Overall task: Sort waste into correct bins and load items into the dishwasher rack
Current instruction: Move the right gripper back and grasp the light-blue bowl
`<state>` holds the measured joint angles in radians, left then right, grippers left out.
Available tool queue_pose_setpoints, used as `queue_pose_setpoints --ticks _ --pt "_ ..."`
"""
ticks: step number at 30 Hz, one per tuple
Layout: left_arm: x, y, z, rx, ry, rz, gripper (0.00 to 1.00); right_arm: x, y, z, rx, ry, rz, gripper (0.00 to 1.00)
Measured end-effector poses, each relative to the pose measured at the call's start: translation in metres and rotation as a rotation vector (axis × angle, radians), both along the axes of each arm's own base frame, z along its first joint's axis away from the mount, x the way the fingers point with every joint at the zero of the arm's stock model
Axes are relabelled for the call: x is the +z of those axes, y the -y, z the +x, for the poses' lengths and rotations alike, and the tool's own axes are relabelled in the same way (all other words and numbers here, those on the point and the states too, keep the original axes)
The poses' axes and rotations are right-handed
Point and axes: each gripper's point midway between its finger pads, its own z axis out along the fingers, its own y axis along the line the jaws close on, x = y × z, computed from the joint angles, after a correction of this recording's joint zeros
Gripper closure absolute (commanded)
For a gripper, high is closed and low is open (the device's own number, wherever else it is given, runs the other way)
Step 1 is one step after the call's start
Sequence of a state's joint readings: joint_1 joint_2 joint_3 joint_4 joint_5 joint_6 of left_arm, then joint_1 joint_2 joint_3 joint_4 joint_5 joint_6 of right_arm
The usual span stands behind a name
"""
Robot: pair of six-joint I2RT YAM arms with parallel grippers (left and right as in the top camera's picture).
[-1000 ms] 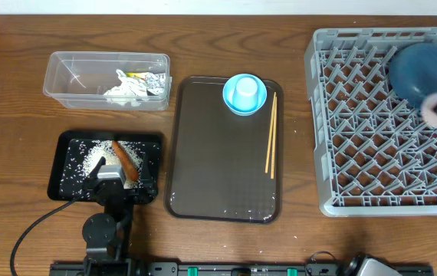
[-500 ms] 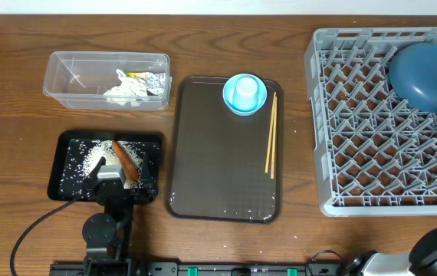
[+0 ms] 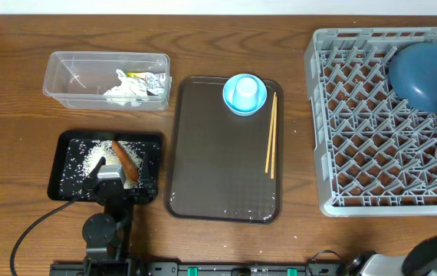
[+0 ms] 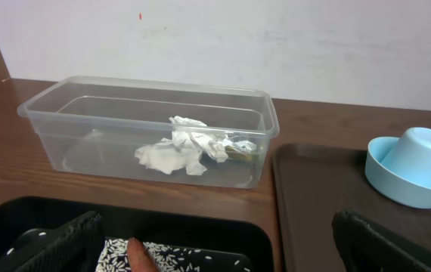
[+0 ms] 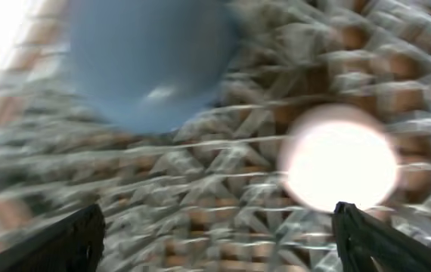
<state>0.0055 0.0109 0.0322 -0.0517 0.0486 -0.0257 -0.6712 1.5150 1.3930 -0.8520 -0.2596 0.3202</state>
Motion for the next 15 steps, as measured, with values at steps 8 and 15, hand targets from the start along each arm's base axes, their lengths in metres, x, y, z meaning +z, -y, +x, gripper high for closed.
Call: queue_pose_setpoints --ticks 8,15 --pt "0.000 0.000 0.000 0.000 0.000 0.000 0.02 0.081 -0.185 0.053 0.571 0.281 -0.027 0.08" --pt "0.000 0.000 0.000 0.000 0.000 0.000 0.02 0.044 -0.344 0.085 0.933 0.270 -0.074 0.07"
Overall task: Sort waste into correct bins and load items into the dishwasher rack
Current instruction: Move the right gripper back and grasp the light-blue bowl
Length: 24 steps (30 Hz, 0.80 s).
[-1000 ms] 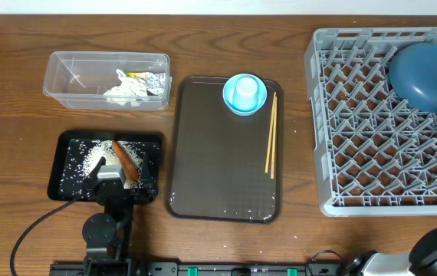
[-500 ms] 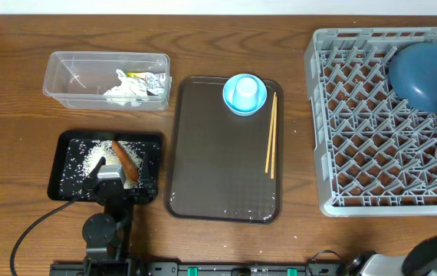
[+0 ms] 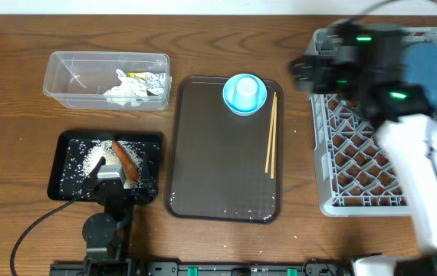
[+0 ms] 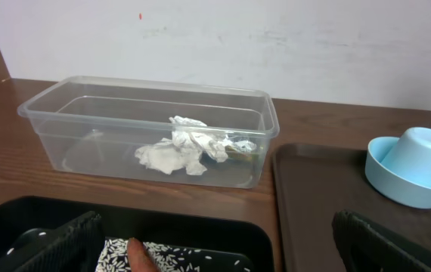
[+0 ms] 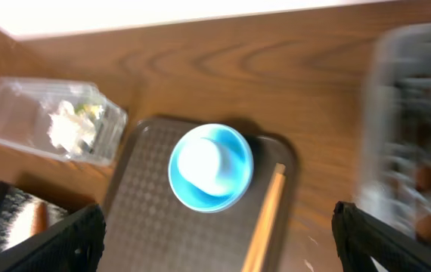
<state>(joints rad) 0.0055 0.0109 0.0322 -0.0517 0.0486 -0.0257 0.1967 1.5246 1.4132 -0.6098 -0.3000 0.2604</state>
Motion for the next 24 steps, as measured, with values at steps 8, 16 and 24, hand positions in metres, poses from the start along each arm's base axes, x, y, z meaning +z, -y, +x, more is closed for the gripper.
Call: queue_pose_setpoints --ticks 8,16,24 --pt "0.000 0.000 0.000 0.000 0.000 0.000 0.02 -0.118 -0.104 0.023 0.040 -0.095 -0.160 0.05" --pt "0.000 0.000 0.000 0.000 0.000 0.000 0.02 -0.181 -0.105 0.033 -0.054 -0.147 -0.260 0.06" --pt "0.000 0.000 0.000 0.000 0.000 0.000 0.02 -0.176 -0.105 0.048 -0.095 -0.089 -0.247 0.10"
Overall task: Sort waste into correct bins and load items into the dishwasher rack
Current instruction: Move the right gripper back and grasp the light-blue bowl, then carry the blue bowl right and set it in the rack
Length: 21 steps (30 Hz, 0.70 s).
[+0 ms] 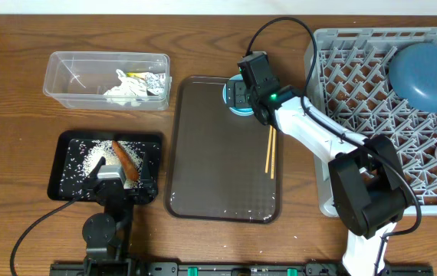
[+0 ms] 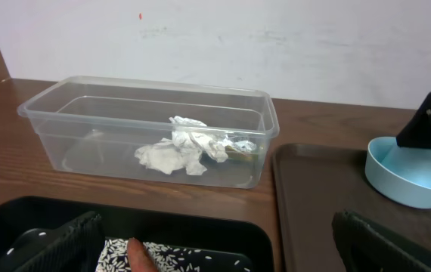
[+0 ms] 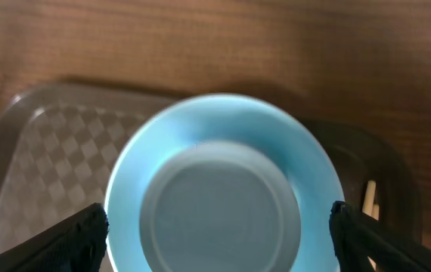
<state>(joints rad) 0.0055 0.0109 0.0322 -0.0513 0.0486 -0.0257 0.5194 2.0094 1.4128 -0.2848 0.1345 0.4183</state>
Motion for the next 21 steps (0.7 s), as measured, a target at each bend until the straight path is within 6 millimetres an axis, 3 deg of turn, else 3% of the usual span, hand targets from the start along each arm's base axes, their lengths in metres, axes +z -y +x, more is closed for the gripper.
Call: queue_pose_setpoints --ticks 3,6,11,18,21 --pt "0.000 0.000 0.000 0.000 0.000 0.000 0.02 -0.001 -0.001 0.004 -0.004 0.015 0.005 0.13" --pt "0.000 0.000 0.000 0.000 0.000 0.000 0.02 -0.013 -0.001 0.004 -0.006 -0.003 -0.005 0.28" --pt "0.000 0.000 0.000 0.000 0.000 0.000 0.02 -0.026 0.000 0.004 -0.018 -0.020 -0.014 0.40" --pt "0.000 0.000 0.000 0.000 0.000 0.000 0.02 -0.022 0.005 0.000 -0.025 -0.052 -0.038 0.44" --pt "0.000 0.000 0.000 0.000 0.000 0.000 0.02 -0.009 0.009 -0.002 -0.028 -0.070 -0.044 0.44"
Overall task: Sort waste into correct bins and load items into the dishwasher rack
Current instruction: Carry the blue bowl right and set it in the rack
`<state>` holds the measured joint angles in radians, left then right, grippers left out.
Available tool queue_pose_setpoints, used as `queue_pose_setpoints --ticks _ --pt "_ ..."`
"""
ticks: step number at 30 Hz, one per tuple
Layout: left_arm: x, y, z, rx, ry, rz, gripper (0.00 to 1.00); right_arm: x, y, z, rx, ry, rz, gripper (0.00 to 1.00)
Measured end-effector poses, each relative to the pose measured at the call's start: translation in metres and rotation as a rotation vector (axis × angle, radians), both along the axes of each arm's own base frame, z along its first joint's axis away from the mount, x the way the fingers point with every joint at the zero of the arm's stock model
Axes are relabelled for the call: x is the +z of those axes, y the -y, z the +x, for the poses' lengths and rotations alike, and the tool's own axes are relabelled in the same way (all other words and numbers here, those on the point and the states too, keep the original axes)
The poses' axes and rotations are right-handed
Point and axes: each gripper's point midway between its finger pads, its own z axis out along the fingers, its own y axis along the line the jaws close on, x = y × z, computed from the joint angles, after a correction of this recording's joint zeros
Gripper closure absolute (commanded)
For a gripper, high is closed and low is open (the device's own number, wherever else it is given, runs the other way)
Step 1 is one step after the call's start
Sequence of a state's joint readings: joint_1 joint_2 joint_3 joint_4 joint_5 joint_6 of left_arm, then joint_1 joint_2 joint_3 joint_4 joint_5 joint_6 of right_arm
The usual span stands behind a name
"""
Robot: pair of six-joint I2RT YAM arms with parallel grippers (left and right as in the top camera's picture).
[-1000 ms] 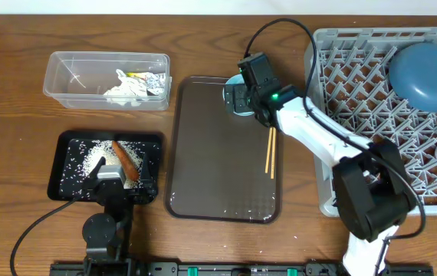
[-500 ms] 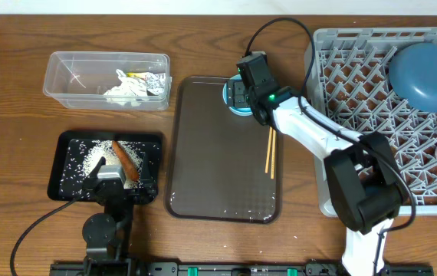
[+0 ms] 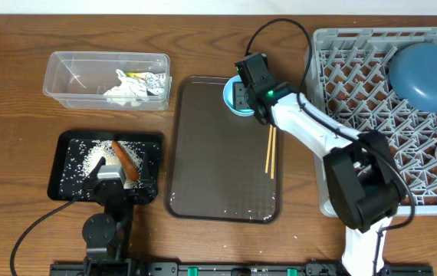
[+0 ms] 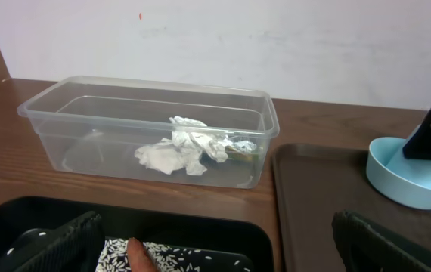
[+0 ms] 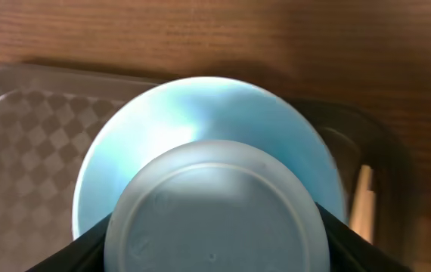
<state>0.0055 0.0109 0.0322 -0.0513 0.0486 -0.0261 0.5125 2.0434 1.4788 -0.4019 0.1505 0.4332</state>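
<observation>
A pale blue cup (image 5: pixel 215 211) stands upside down in a light blue bowl (image 5: pixel 170 121) at the far right corner of the brown tray (image 3: pixel 211 169). My right gripper (image 5: pixel 215 227) is low over them and open, one finger on each side of the cup, close against its wall. From overhead that gripper (image 3: pixel 243 93) covers most of the bowl (image 3: pixel 229 100). Wooden chopsticks (image 3: pixel 269 152) lie along the tray's right side. My left gripper (image 4: pixel 215 242) rests open over the black tray (image 3: pixel 69 165) of rice and an orange-brown food piece (image 3: pixel 123 161).
The grey dishwasher rack (image 3: pixel 372 153) on the right holds a dark blue bowl (image 3: pixel 425 73) and a white cup. A clear bin (image 4: pixel 87 128) with crumpled paper and foil stands at the far left, behind the black tray.
My right gripper has dropped lower over the upturned cup, which now fills the gap between its open fingers. The left arm and everything else have stayed put.
My right gripper was first over the rack, near the dark blue bowl and the white cup. It then was above the tray's far right corner, then close over the light blue bowl. Now its open fingers straddle the cup. The left gripper has not moved.
</observation>
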Motion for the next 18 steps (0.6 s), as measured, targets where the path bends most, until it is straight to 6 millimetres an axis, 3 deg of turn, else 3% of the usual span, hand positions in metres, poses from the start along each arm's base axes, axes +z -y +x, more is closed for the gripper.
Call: queue_pose_setpoints --ticks 3,7,10,13,16,18 --pt "0.000 0.000 0.000 0.000 0.000 0.000 0.02 0.035 0.008 0.004 -0.017 0.029 0.017 0.43" --pt "0.000 0.000 0.000 0.000 0.000 0.000 0.02 0.125 0.042 0.012 -0.081 0.146 0.079 0.43" --pt "0.000 0.000 0.000 0.000 0.000 0.000 0.02 0.194 0.099 0.006 -0.182 0.241 0.110 0.43" --pt "0.000 0.000 0.000 0.000 0.000 0.000 0.02 0.232 0.170 -0.014 -0.318 0.277 0.101 0.43" --pt "0.000 0.000 0.000 0.000 0.000 0.000 0.02 0.242 0.242 -0.038 -0.474 0.256 0.068 0.44" --pt "0.000 0.000 0.000 0.000 0.000 0.000 0.02 0.238 0.286 -0.054 -0.575 0.217 0.039 0.45"
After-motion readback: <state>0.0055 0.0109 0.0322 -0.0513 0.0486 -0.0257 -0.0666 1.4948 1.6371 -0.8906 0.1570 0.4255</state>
